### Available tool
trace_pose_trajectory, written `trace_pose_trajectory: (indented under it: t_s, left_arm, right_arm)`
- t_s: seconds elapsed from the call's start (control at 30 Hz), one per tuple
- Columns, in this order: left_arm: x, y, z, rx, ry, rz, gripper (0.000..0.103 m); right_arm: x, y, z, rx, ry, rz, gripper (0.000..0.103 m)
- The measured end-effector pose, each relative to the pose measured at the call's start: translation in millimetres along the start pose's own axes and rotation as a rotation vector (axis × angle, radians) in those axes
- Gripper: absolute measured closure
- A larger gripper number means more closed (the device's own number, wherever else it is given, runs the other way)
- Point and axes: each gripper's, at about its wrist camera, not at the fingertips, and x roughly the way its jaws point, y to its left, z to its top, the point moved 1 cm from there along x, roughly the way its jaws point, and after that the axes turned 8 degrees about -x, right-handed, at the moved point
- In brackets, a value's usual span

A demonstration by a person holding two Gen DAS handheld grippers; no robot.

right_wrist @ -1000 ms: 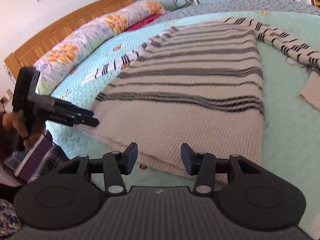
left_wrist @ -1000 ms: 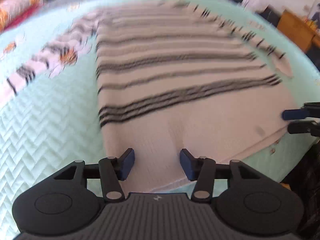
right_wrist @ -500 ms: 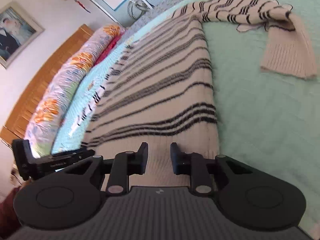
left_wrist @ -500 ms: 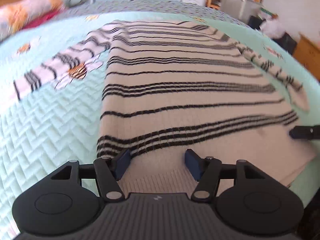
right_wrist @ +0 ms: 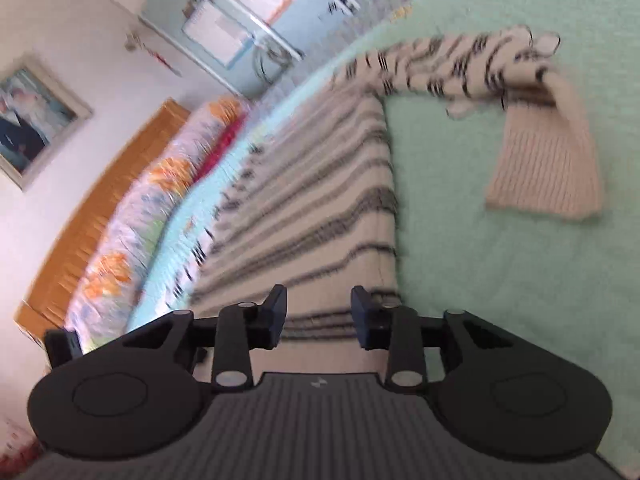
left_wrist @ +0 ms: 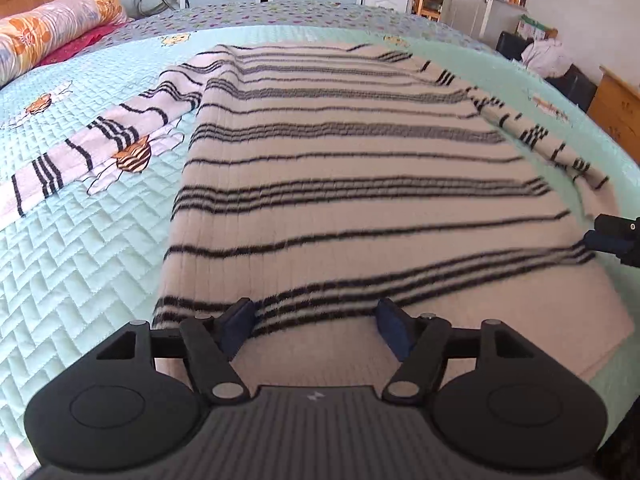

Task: Fold clothes

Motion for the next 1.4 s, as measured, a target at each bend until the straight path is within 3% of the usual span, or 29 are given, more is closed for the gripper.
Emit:
trace_pose_trajectory:
  t_s: [0.1, 0.17, 0.2, 0.23, 0.4, 0.5, 0.53, 0.6, 0.7, 0.77, 0.83, 0.93, 1.03, 1.1, 1.2, 1.23, 1.27, 1.3, 1.4]
  left_arm:
    - [6, 10, 7, -0.062, -0.057, 0.017, 0.033]
    - [17, 26, 4, -0.136, -0.045, 0.075, 0.033]
    - [17, 32, 3, -0.161, -0.051, 0.074, 0.034]
    - [14, 36, 1, -0.181, -0.063, 0.06, 0.034]
    - [3, 34, 13, -0.233, -0.092, -0.03, 0.036]
    - [5, 27, 31, -0.232, -0.156, -0.111, 0.035]
    - [11, 27, 36, -0.234, -0.168, -0.109, 0.034]
    - [34, 35, 39, -0.262, -0.127, -0.033, 0.034]
    - [53, 44, 35, -0.255, -0.102, 0.023, 0.038]
    - [49, 40, 36, -0.244, -0.093, 0.03, 0.038]
    - [44, 38, 40, -0.268, -0.081, 0.028, 0.037]
    - [46, 34, 52, -0.301, -0.104, -0.009, 0.037]
    - [52, 32, 63, -0.329, -0.132, -0.036, 0.036]
    - [66, 34, 65, -0.342, -0.146, -0.016, 0.033]
    - [83, 35, 56, -0.319, -0.169, 0.037, 0.033]
    - [83, 31, 56, -0.293, -0.175, 0.054, 0.033]
    - [82, 26, 56, -0.27, -0.172, 0.074, 0.033]
    - [79, 23, 58, -0.267, -0.168, 0.079, 0.033]
    - [67, 13, 69, -0.273, -0.172, 0.054, 0.034]
  right_arm:
    - [8, -10, 6, 0.079, -0.026, 0.066, 0.063]
    - [25, -15, -2, 0.063, 0.044, 0.014, 0.062]
    - [27, -17, -8, 0.046, 0.041, -0.001, 0.067]
    - [29, -20, -14, 0.03, 0.038, -0.015, 0.078]
    - [19, -16, -5, 0.053, 0.047, 0.007, 0.072]
    - [19, -3, 13, 0.018, -0.002, 0.02, 0.067]
    - [21, -1, 20, 0.015, -0.017, 0.035, 0.067]
    - [32, -5, 35, 0.012, -0.048, 0.055, 0.066]
    - [58, -26, 37, 0.013, 0.002, -0.022, 0.057]
    - [66, -36, 34, -0.004, 0.033, -0.09, 0.091]
    - [64, -35, 41, 0.027, 0.035, -0.075, 0.086]
    - [65, -23, 60, 0.007, -0.006, -0.045, 0.067]
    - [81, -13, 88, -0.043, -0.052, -0.012, 0.063]
    - [95, -12, 106, -0.062, -0.087, -0.002, 0.062]
    - [124, -31, 114, -0.059, -0.076, -0.023, 0.049]
    - [134, -39, 111, -0.07, -0.036, -0.066, 0.049]
    - [144, -48, 105, -0.08, -0.01, -0.085, 0.062]
    - [140, -50, 102, -0.078, -0.032, -0.075, 0.065]
    - [132, -45, 106, -0.067, -0.043, -0.078, 0.063]
